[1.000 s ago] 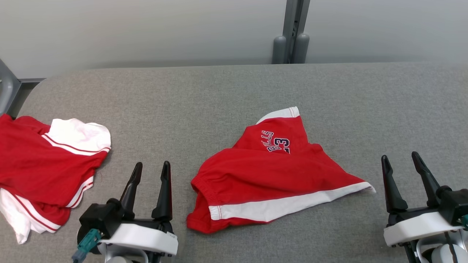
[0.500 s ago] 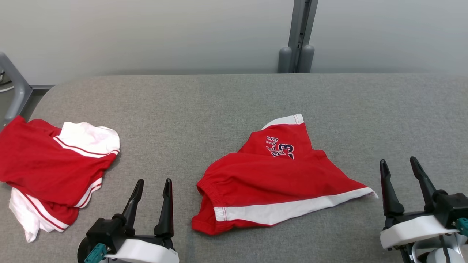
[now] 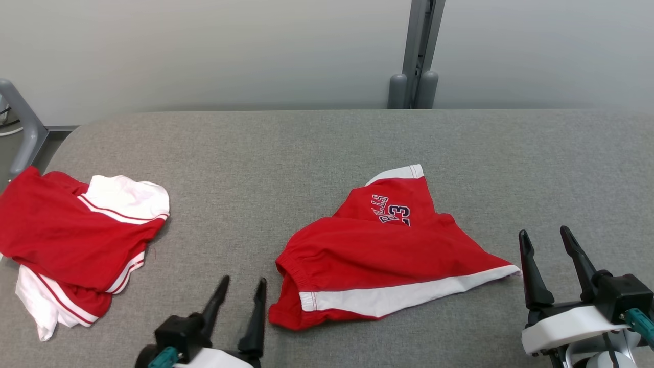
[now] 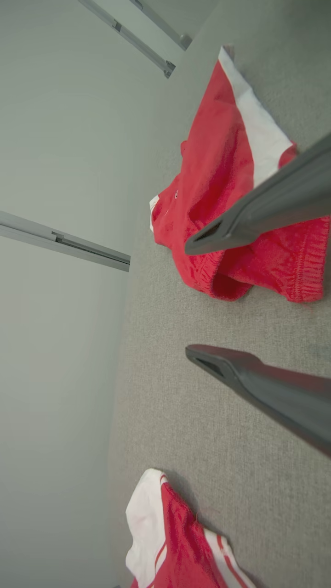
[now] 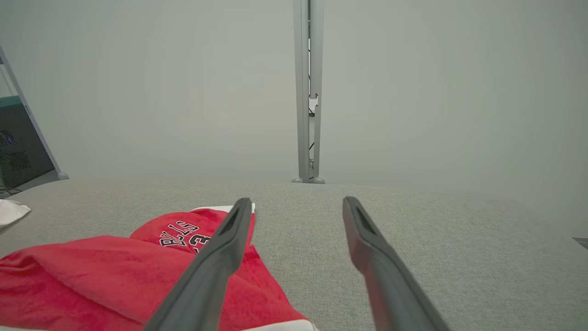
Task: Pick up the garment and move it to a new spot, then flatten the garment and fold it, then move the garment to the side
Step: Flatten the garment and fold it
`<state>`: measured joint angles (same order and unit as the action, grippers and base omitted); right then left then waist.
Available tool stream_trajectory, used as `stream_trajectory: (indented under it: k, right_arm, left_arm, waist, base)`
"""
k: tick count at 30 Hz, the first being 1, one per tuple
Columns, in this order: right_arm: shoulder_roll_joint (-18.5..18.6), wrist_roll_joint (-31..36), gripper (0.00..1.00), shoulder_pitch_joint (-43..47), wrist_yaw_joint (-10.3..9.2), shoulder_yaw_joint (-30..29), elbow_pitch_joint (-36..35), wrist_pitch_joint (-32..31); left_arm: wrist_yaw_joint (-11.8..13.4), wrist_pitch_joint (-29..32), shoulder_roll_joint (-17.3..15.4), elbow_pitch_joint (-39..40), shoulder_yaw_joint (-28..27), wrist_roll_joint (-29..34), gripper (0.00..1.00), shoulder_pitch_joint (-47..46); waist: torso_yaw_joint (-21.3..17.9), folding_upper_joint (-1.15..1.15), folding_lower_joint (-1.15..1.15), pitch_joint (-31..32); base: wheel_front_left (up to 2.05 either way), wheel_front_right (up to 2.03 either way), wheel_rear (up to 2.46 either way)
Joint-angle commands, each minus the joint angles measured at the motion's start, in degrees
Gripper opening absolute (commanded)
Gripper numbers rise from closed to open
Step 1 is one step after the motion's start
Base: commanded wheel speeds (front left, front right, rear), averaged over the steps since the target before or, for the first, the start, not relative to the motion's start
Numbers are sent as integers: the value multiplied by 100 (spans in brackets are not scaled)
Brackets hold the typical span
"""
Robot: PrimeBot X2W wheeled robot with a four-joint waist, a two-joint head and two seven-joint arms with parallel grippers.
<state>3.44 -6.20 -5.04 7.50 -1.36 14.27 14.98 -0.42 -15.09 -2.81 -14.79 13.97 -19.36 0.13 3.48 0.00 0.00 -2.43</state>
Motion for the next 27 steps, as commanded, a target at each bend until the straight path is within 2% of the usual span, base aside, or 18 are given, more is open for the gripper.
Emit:
stream_trajectory:
  k: [1, 7, 12, 15, 20, 21, 22, 23, 24, 26, 27]
  right_arm:
    - [9, -40, 100, 58, -1, 5, 24, 31]
    - [5, -34, 100, 81, -1, 30, 45, 32]
    - [1, -47, 100, 23, -1, 87, 71, 32]
    - [-2, -57, 100, 18, -1, 56, 67, 32]
    - [-7, -54, 100, 26, -1, 11, 51, 32]
    - [-9, -50, 100, 24, -1, 7, 45, 32]
    - [-9, -50, 100, 24, -1, 7, 45, 32]
    - [-10, -51, 100, 21, -1, -2, 43, 32]
    - [-10, -55, 100, 12, -1, -5, 43, 32]
    - [-12, -55, 100, -10, -1, -11, 43, 32]
    - [-13, -58, 100, -17, -1, -16, 38, 32]
  left_arm:
    - [-68, 127, -19, -98, 97, -71, 100, -14]
    - [-291, 1038, -22, -148, 580, -409, 100, -192]
    - [-141, 1725, -22, -235, 763, -481, 100, -319]
    - [-55, 2120, -22, -141, 817, -754, 100, -334]
    - [-10, 2326, -21, 37, 871, -842, 100, -357]
    - [-16, 2357, -21, 60, 877, -868, 83, -351]
    - [-16, 2357, -21, 60, 877, -868, 83, -351]
    - [-2, 2379, -21, 87, 882, -892, 60, -347]
    - [2, 2385, -21, 105, 883, -897, 45, -348]
    - [21, 2405, -45, 120, 894, -873, 0, -356]
    - [37, 2366, -48, 135, 868, -883, 0, -359]
  waist:
    - [-4, 0, 0, 8]
    - [-33, 0, 0, 22]
    - [-154, 0, 0, 12]
    - [-249, 0, 0, -32]
    - [-345, 0, 0, -86]
    - [-358, 0, 0, -94]
    - [-358, 0, 0, -94]
    - [-370, 0, 0, -104]
    - [-380, 0, 0, -113]
    - [-396, 0, 0, -131]
    - [-399, 0, 0, -141]
  base:
    - [0, 0, 0]
    - [0, 0, 0]
    - [0, 0, 0]
    - [0, 0, 0]
    - [0, 0, 0]
    - [0, 0, 0]
    - [0, 0, 0]
    - [0, 0, 0]
    - [0, 0, 0]
    - [0, 0, 0]
    - [0, 0, 0]
